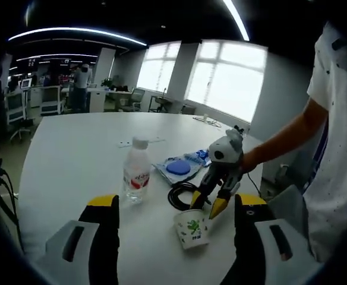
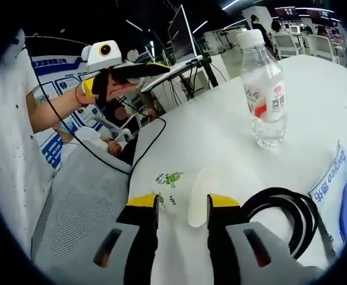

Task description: Arrange the tabletop items into an orderly group along one side of the table until the central work area is clear of visible clutter.

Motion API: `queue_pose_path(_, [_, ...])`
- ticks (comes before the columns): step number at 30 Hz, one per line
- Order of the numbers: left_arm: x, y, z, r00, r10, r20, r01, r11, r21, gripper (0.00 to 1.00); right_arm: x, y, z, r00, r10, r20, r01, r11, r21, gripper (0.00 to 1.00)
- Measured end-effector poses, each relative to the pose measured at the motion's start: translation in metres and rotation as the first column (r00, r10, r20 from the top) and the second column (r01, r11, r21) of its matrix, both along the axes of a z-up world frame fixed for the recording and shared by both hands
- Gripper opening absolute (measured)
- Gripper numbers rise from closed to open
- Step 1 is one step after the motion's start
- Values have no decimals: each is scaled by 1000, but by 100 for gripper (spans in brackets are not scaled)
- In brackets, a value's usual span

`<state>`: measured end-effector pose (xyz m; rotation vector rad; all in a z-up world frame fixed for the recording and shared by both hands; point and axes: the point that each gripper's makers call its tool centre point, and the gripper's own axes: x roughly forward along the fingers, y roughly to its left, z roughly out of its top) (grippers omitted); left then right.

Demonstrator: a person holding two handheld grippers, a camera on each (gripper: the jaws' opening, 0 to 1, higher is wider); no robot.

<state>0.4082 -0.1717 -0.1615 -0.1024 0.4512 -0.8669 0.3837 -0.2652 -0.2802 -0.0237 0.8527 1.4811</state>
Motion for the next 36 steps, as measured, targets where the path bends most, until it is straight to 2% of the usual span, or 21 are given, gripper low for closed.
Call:
queue_pose_path(1, [0,0,0,1000,1,0,-1,1000,0,81,-3,1,0,1000,10,-29,-10,1000,0,25])
queue_pose_path(4, [0,1,-2,1000,4,-4,-4,1000,-1,81,-3,4,-2,999,25,-40,-25,1000,4,23])
queue_pose_path(10, [-2,3,-5,1000,10,-12,-10,1000,1,81,-8,6,-1,995,62,-82,-60,998,17,8])
queue_pose_path(18, [1,1,-5,1000,7,-11,-7,1000,-3,80,-23,4,6,981,134,-141,-132,991,25,0])
queue_pose_path(22, [1,-2,-5,1000,4,-11,-4,1000,-6,80,-30,3,8,975,166,-147,-165,986,22,0])
queue_pose_path(29, [1,-4,-4,1000,0,-10,0,1000,-8,80,-34,1,18,977,176,-124,-175,984,24,0])
queue_pose_path(36, [1,-5,-3,1000,-2,-6,2,1000,-9,80,-21,-6,33,984,177,-31,-177,984,-10,0])
